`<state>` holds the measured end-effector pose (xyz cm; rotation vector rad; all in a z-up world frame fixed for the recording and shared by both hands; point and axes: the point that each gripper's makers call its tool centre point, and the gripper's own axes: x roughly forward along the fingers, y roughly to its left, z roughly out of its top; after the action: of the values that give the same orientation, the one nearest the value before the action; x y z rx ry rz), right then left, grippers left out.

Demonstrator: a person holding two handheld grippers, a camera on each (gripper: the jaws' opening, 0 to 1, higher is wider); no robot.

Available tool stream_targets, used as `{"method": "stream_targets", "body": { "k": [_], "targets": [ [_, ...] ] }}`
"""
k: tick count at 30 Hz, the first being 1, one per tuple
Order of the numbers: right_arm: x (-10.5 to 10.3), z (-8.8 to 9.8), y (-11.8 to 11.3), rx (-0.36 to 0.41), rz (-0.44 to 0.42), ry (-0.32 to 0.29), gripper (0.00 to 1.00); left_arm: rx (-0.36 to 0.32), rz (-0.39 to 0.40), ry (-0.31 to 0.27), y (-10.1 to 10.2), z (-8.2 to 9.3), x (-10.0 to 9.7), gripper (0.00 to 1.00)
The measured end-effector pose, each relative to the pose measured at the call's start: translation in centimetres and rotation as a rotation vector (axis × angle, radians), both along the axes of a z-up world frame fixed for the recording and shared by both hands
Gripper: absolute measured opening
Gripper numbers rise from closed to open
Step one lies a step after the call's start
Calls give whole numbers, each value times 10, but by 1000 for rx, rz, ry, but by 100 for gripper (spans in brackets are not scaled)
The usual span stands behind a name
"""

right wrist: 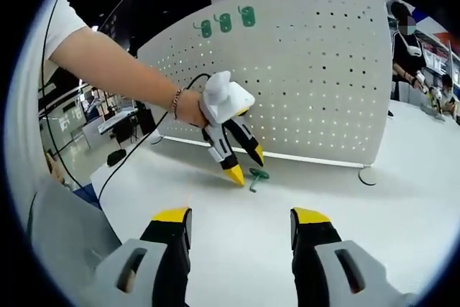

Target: Insert the hook assembly into the mounting plate slot until the hook locks in place.

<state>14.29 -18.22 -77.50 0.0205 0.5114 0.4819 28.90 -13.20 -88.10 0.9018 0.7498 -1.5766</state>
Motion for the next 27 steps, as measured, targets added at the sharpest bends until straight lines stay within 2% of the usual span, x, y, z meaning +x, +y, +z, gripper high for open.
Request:
{"method": "stream_targets", "body": {
  "k": [11,20,27],
  "targets": [
    [0,1,0,4,0,-2,52,-29,46,-4,-3,0,-1,28],
    [0,1,2,3,8,-2,52,-34,68,-32,-1,0,-4,14],
    [-1,2,1,10,4,-4,52,-45,111,-41,-1,0,-1,10]
  ]
}}
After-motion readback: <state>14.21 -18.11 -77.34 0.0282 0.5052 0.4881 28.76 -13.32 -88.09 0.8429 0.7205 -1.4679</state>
